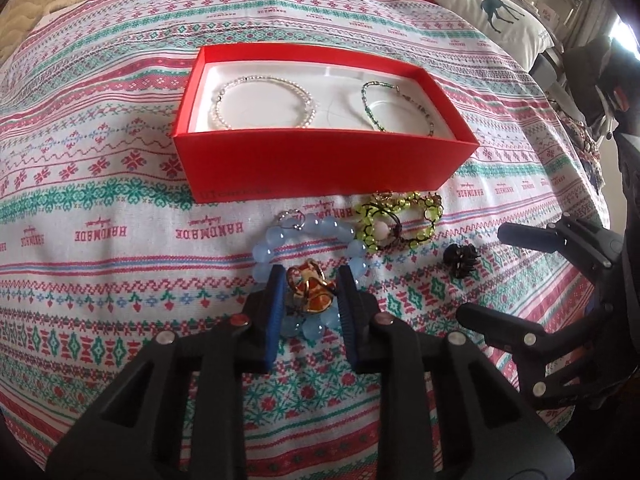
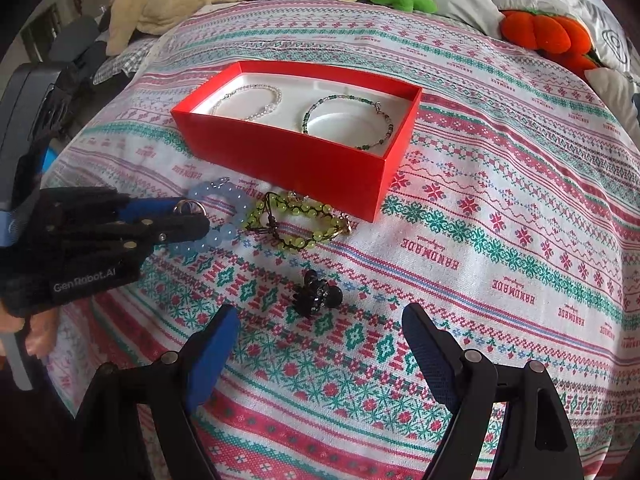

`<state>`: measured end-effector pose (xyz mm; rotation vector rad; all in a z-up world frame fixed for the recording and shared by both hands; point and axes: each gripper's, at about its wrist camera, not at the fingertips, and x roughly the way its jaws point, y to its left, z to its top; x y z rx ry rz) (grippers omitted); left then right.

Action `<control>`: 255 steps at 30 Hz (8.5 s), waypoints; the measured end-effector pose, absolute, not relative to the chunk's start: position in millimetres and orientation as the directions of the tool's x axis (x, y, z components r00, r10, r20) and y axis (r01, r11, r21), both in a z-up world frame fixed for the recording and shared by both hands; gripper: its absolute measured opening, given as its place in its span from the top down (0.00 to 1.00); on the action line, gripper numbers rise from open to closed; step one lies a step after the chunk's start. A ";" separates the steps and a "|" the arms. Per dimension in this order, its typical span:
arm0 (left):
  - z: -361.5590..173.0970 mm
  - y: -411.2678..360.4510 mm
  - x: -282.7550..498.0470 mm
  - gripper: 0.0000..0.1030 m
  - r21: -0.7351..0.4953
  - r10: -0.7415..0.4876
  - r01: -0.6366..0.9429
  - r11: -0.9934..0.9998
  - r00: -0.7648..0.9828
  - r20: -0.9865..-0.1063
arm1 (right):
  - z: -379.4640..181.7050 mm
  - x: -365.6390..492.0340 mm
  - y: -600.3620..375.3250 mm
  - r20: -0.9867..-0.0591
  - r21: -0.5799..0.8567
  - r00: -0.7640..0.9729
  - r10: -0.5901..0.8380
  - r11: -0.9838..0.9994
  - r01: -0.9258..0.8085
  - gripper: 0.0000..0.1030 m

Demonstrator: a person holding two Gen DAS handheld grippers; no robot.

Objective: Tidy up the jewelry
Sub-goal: 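Grasp the gold rings off the light-blue bracelet with the left tool, then carry the gold rings to the box with the left tool while the right tool grasps the black hair clip, then release the rings onto the silver bracelet while the right tool drops the clip onto the green-bead bracelet, then grasp the light-blue beaded bracelet with the left tool, then grasp and lift the green beaded bracelet with the right tool while the left tool holds the blue bracelet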

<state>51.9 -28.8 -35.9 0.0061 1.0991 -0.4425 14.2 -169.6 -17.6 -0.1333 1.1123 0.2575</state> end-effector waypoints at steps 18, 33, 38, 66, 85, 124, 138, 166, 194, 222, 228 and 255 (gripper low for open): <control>-15.4 -19.9 40.1 0.81 -0.163 -0.319 0.363 0.917 0.426 -0.847 | -27.1 28.6 -166.4 -0.912 0.019 0.391 0.125 0.964 -0.264 0.62; -9.0 -15.4 39.1 0.81 -0.157 -0.305 0.345 0.925 0.433 -0.848 | -21.4 29.1 -162.6 -0.911 0.000 0.395 0.119 0.958 -0.288 0.87; -7.8 -12.1 39.6 0.81 -0.158 -0.301 0.335 0.929 0.437 -0.847 | -15.0 26.5 -164.1 -0.905 0.010 0.405 0.133 0.957 -0.291 0.87; 31.4 -20.2 85.0 0.81 -0.198 -0.319 0.275 0.941 0.520 -0.793 | 48.4 68.9 -175.0 -0.827 0.091 0.534 0.178 0.979 -0.185 0.87; 12.5 -36.7 127.2 0.81 -0.165 -0.270 0.237 0.957 0.530 -0.804 | 26.9 106.3 -176.0 -0.856 0.081 0.499 0.135 0.988 -0.128 0.87; 39.3 -10.4 97.2 0.25 -0.106 -0.222 0.230 0.967 0.566 -0.794 | 22.7 118.9 -175.3 -0.861 0.080 0.489 0.138 0.987 -0.138 0.81; 29.2 13.1 71.2 0.17 -0.076 -0.170 0.198 0.977 0.518 -0.838 | 42.1 79.3 -171.9 -0.842 0.053 0.524 0.129 0.986 -0.158 0.31; -21.6 0.6 45.1 0.16 -0.091 -0.216 0.333 0.938 0.361 -0.907 | -13.5 29.9 -188.2 -0.922 -0.032 0.387 0.030 0.988 -0.151 0.27; -31.2 -37.8 69.3 0.87 -0.006 -0.157 0.346 0.938 0.410 -0.898 | -15.6 43.4 -189.8 -0.910 0.009 0.411 0.059 0.992 -0.122 0.27; -37.3 -8.0 54.9 0.87 -0.008 -0.150 0.342 0.940 0.391 -0.908 | -32.4 60.7 -159.3 -0.921 0.095 0.368 0.124 0.991 -0.096 0.91; -35.0 -3.8 50.2 0.87 -0.030 -0.164 0.335 0.942 0.378 -0.911 | -27.0 49.3 -161.4 -0.921 0.105 0.363 0.143 0.987 -0.123 0.92; 45.6 -10.5 40.6 0.87 -0.164 -0.346 0.388 0.907 0.464 -0.815 | 56.9 22.1 -184.1 -0.822 0.184 0.516 0.242 0.969 -0.163 0.92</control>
